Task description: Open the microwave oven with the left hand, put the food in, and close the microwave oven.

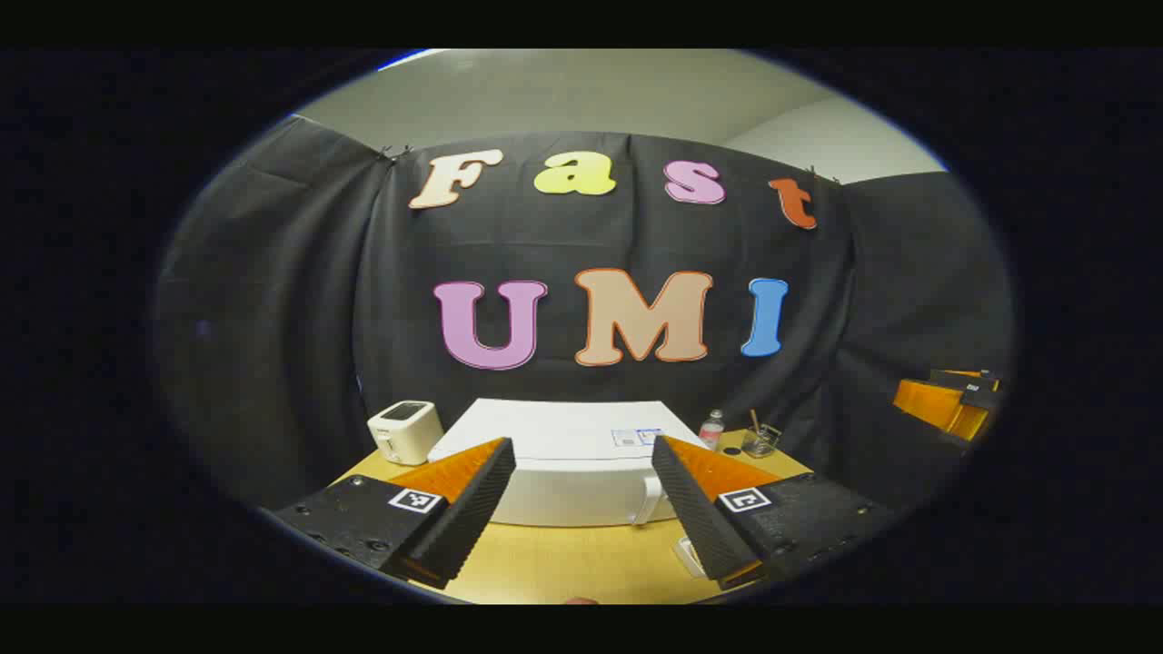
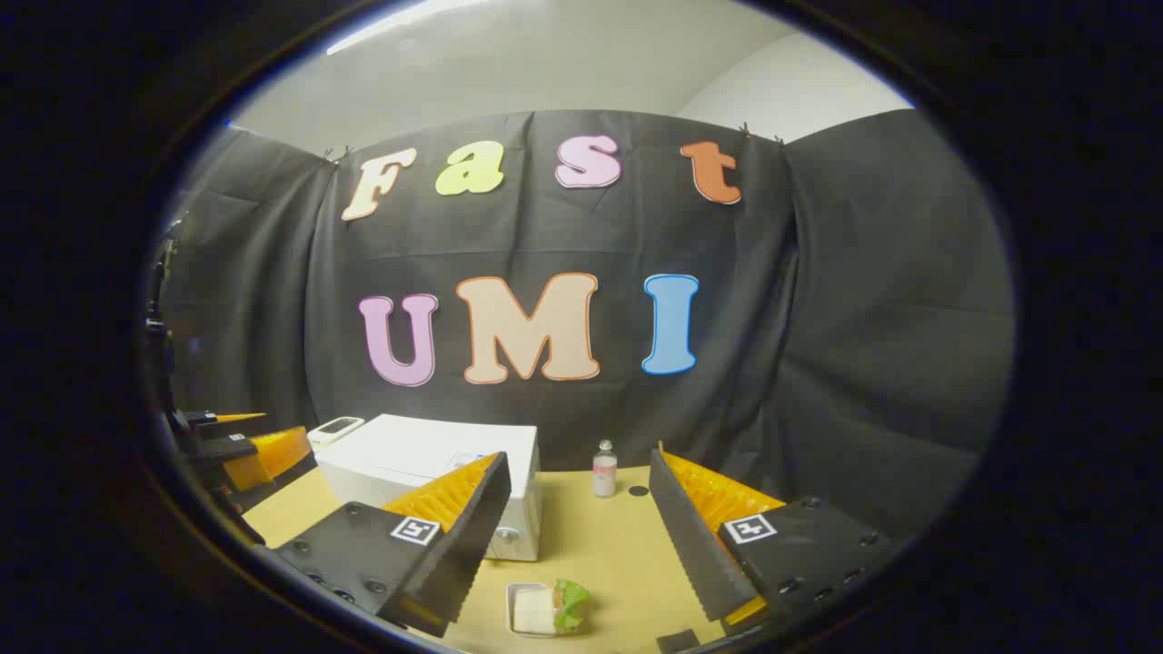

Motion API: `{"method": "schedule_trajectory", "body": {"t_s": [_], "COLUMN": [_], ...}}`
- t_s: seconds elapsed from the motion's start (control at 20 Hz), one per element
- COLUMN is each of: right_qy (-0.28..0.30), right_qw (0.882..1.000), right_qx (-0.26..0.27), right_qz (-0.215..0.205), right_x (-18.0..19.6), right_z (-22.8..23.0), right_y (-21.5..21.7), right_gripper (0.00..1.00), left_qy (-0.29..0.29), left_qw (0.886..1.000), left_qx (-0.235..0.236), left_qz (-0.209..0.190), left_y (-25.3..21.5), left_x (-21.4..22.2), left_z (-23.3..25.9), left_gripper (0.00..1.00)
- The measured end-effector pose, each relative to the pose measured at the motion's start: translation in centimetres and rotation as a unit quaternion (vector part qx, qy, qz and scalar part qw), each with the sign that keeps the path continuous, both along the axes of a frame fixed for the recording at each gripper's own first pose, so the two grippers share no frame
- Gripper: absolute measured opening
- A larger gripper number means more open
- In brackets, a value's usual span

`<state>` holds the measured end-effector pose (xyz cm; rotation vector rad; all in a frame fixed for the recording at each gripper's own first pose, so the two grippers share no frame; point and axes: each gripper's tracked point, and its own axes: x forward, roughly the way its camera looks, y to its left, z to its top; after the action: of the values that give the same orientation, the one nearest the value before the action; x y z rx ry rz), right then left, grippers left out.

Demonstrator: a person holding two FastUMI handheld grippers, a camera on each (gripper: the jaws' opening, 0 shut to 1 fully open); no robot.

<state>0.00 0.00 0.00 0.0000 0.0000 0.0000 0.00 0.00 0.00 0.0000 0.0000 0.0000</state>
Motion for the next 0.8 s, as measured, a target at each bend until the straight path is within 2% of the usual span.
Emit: {"method": "schedule_trajectory", "body": {"t_s": [0.35,0.8], "right_qy": [-0.001,0.006], "right_qw": [1.000,1.000], "right_qx": [0.010,0.014], "right_qz": [-0.015,-0.010], "right_x": [0.4,1.0], "right_z": [0.2,-0.6], "right_y": [-2.1,-3.2], "right_gripper": [0.96,0.96], "left_qy": [0.000,0.013], "left_qw": [1.000,1.000], "left_qx": [0.000,-0.011], "left_qz": [0.003,0.022], "left_y": [-0.3,0.0], "left_x": [0.2,-0.2], "left_z": [0.0,-1.5], "left_gripper": [0.95,0.93]}}
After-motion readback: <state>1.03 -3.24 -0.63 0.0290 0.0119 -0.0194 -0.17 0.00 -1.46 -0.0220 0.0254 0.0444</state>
